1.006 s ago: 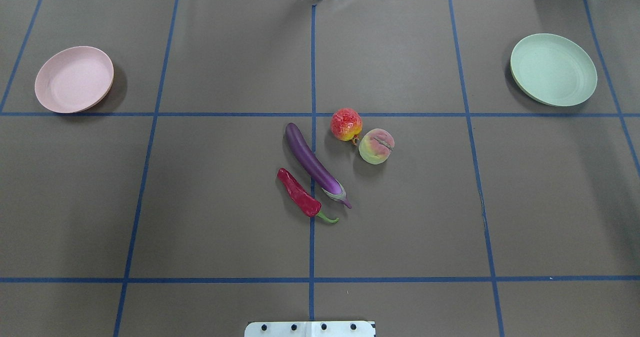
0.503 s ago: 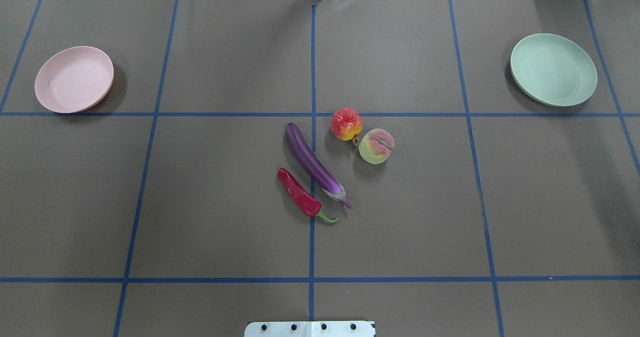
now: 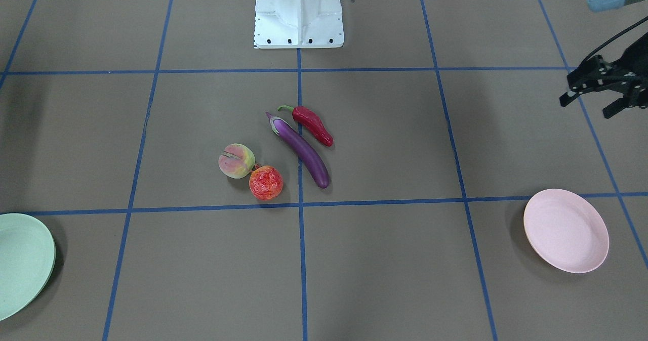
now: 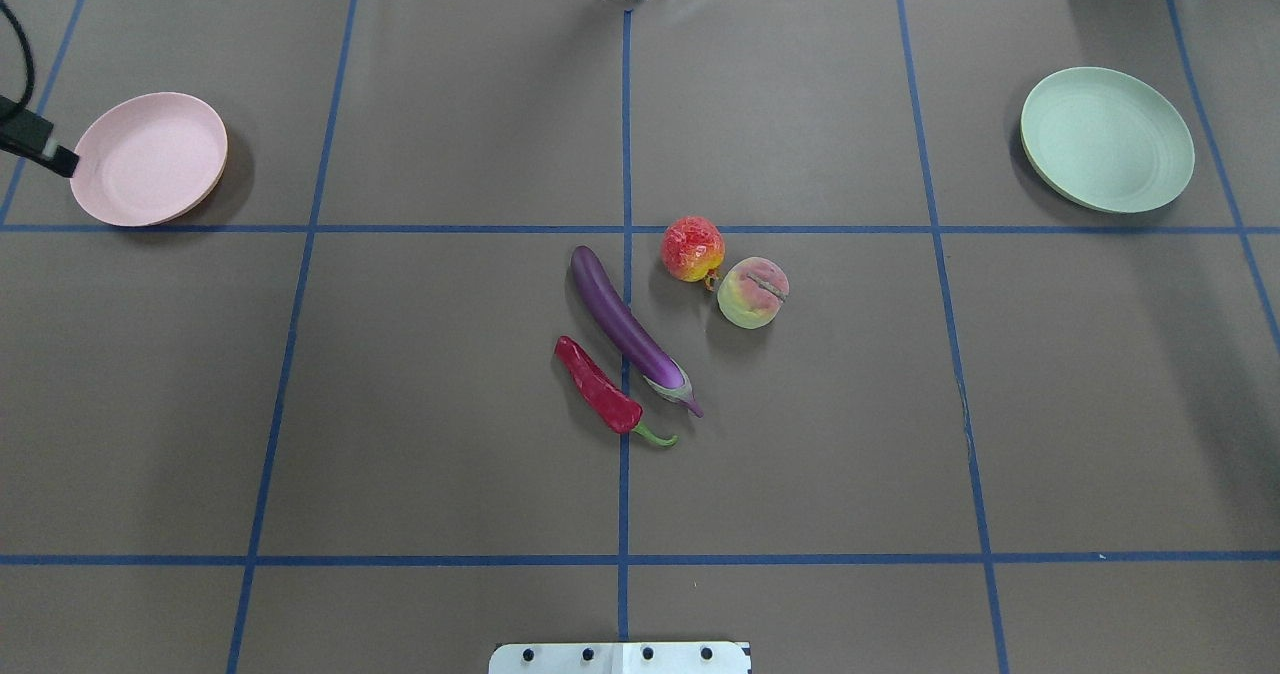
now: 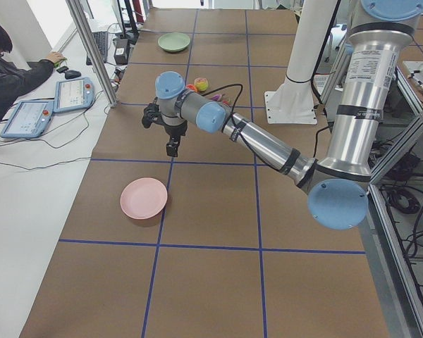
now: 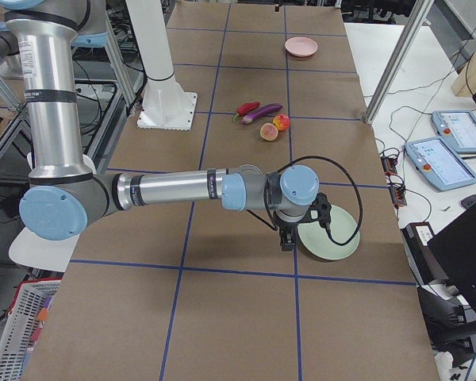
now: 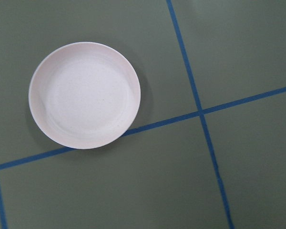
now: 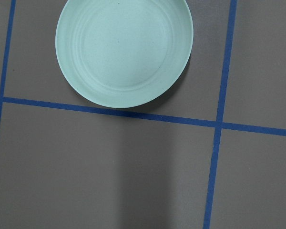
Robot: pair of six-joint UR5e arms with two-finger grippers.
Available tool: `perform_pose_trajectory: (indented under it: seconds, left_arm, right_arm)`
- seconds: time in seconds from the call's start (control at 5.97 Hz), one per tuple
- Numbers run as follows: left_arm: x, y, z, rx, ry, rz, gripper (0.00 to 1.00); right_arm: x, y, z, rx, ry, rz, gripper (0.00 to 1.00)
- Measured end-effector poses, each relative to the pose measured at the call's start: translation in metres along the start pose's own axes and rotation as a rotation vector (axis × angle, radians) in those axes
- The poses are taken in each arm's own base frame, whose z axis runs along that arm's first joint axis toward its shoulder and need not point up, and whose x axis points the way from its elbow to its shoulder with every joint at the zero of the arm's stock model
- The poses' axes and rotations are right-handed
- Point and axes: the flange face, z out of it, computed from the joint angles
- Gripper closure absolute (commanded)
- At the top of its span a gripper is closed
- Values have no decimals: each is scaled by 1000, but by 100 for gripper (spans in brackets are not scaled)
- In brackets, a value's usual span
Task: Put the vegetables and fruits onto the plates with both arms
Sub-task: 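Reach the left gripper down to the red chili pepper and grasp it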
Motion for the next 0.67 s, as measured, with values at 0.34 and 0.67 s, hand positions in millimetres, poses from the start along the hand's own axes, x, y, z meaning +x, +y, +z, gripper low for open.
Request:
perform_pose_trajectory:
  seconds: [0.34,0.67]
  left_arm:
    - [121,-5,44,-68,43,-227,0]
    - [254,23,105,-65,7,-385,0]
  right_arm:
    - [-3,-2,0,0,-2,-4,0]
    - [-7,-4,-2,4,-6,-13,0]
